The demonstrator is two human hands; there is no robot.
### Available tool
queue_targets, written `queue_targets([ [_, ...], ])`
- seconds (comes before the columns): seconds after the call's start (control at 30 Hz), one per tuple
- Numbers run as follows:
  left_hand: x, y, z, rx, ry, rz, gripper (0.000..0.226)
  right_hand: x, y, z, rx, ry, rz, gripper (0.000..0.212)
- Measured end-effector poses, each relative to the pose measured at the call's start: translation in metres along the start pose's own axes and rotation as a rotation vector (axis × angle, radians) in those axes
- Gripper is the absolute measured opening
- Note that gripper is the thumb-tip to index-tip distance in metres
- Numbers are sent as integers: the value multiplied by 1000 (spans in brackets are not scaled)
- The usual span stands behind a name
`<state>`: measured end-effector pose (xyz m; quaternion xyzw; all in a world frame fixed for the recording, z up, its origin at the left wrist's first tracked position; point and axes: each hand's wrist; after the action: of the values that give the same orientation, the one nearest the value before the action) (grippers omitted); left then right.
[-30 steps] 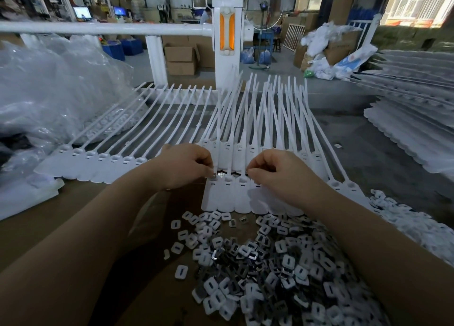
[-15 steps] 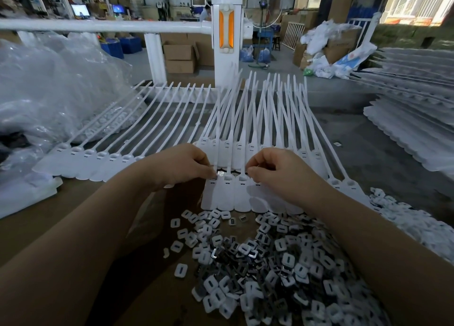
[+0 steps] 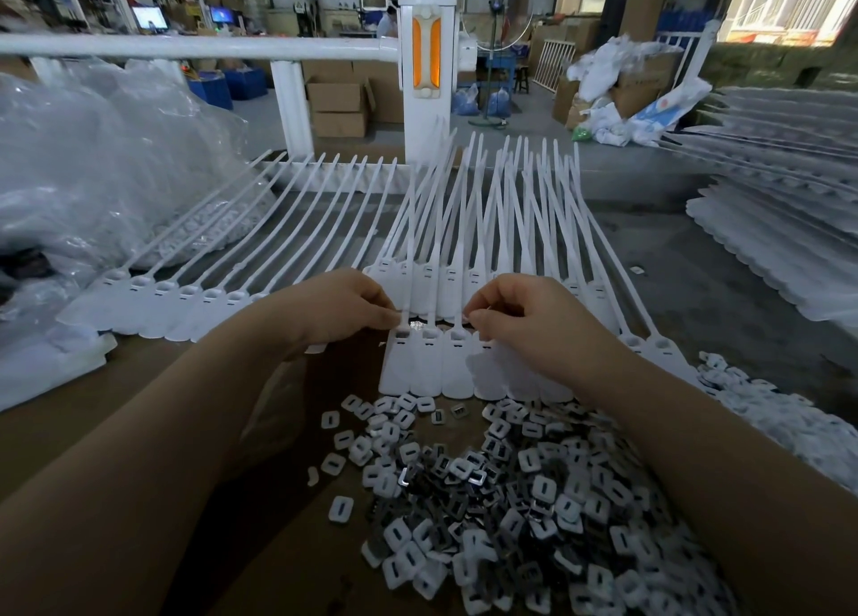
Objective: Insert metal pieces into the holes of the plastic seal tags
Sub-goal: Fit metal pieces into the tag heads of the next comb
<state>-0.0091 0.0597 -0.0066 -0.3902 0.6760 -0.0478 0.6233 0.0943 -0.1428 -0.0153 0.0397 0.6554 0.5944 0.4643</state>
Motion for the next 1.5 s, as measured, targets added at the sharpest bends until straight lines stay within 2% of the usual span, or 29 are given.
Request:
queue_targets([
  [0.1,1,1,0,7,-8,7,7,-3,5,-4,-81,61,-3,10],
  [0.33,2,2,-1,15,-8,-1,8,-5,22,-14,-209,479,-129,11],
  [0.6,2,3,-1,6,-16,-15,8,1,30,-21,-301,690,-167,16],
  [0.73,2,2,-1,0,-15,-30,9,7,32,-22,-320,690,-216,19],
  [1.07,2,1,-2,-3,-27,-47,8,7,34,-24,-284,669,-219,8],
  [1.17,3,0,-2,23,-64,-51,7,5,33,-24,-284,668,-211,6],
  [1.33,3,-2,-3,93,-136,-90,5,6,33,-25,-291,723,-193,15],
  [1.5,3,-2,-2,158,-208,-164,7,4,33,-24,-287,721,-163,7],
])
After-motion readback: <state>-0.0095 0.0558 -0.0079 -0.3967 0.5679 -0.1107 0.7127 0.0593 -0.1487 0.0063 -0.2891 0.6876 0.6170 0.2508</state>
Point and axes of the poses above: each hand's wrist, its own z-axis towards the middle knuckle, its own x-axis out of the palm, y = z × x, and after that the axes turned 5 degrees about z, right-handed
